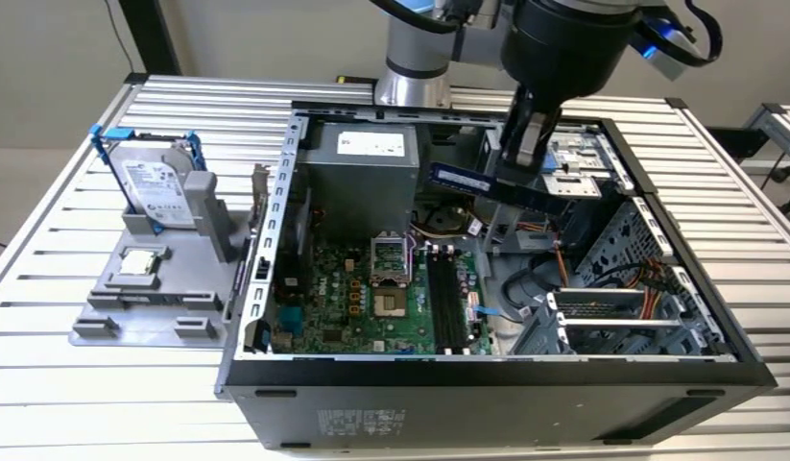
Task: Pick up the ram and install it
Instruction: 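Insert the ram into the slot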
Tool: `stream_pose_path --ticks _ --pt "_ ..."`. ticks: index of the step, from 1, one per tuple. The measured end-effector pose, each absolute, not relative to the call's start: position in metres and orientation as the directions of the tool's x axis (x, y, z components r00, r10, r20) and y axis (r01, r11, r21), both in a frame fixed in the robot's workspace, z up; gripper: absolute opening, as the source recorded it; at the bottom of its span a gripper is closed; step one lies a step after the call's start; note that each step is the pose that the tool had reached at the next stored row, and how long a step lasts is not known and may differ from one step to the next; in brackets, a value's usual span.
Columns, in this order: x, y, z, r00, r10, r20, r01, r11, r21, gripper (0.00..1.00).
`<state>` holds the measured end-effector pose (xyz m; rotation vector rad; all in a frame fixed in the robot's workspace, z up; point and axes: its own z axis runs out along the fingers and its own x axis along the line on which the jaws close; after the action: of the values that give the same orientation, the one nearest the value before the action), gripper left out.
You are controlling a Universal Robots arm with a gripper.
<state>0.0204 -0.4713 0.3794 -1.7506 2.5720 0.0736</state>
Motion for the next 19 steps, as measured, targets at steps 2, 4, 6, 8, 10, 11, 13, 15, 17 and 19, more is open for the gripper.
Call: stream_pose_path --ticks 2,4,6,8,10,11,13,15,17,19 --pt "0.0204 -0.4718 0.3794 -0.377 -0.925 -0.051 -0.926 0.376 0.022 0.0" --pt "0.0204 -0.4722 0.3794 -0.386 -0.921 -0.051 -0.922 0.386 0.022 0.0" --pt "0.0204 -0.4726 0.3794 -0.397 -0.917 -0.051 -0.918 0.396 0.022 0.0" --pt "0.0204 -0.4731 0.3794 -0.407 -0.912 -0.051 -0.914 0.406 0.022 0.0" --pt "0.0204 -0.4736 0.3794 -0.417 -0.908 -0.051 -0.909 0.416 0.022 0.0" --pt "0.0204 -0.4738 0.3794 -0.422 -0.905 -0.051 -0.907 0.421 0.023 0.0" --pt "0.0204 -0.4743 0.3795 -0.432 -0.9 -0.051 -0.902 0.431 0.022 0.0" --pt "0.0204 -0.4747 0.3795 -0.442 -0.896 -0.051 -0.897 0.441 0.022 0.0" --pt "0.0204 -0.475 0.3795 -0.453 -0.89 -0.051 -0.892 0.452 0.023 0.0" --pt "0.0204 -0.4752 0.3795 -0.463 -0.885 -0.051 -0.886 0.462 0.022 0.0"
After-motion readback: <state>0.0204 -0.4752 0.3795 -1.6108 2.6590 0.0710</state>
